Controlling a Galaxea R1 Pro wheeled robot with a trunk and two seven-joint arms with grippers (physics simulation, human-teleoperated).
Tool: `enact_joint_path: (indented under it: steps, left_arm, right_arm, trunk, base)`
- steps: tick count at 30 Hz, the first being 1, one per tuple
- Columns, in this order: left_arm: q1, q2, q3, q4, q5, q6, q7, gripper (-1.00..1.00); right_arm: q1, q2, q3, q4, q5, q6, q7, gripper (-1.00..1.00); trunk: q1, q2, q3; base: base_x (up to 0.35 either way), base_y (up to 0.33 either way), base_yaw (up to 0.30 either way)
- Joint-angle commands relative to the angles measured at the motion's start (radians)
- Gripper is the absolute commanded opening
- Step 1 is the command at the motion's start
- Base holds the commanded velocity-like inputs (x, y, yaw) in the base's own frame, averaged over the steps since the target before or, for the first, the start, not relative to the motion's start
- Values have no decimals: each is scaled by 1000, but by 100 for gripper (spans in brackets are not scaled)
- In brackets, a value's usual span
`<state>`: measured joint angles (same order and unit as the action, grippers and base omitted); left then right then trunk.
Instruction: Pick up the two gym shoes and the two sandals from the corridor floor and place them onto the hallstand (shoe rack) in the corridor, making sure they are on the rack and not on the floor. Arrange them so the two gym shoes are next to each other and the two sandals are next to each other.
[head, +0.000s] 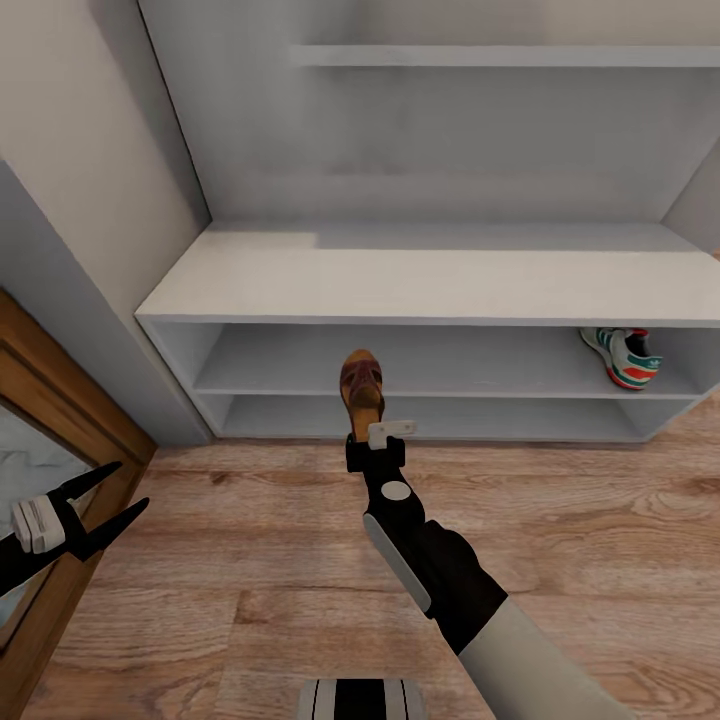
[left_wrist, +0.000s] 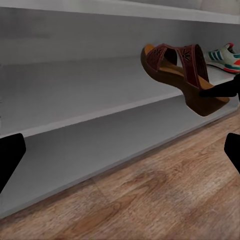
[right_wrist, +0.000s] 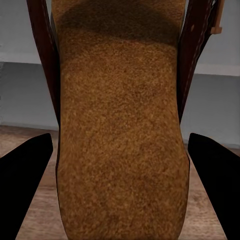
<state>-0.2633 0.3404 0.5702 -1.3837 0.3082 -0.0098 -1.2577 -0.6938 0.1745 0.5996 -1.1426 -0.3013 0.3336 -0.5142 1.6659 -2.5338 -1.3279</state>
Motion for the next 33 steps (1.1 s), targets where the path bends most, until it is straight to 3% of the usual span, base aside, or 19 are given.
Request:
enact_joint_path:
  steps: [1, 33]
  left_arm:
    - [-1, 0, 0, 0, 2, -1, -3, 100]
    - [-1, 0, 0, 1, 2, 0, 0, 100]
  right_arm:
    - [-1, 0, 2, -1, -6, 4, -7, -100]
    - [-1, 0, 1, 0, -7, 4, -6, -100]
  trunk:
    - [0, 0, -1]
    - [0, 0, -1]
  base:
    - [0, 6, 0]
    - [49, 1, 0]
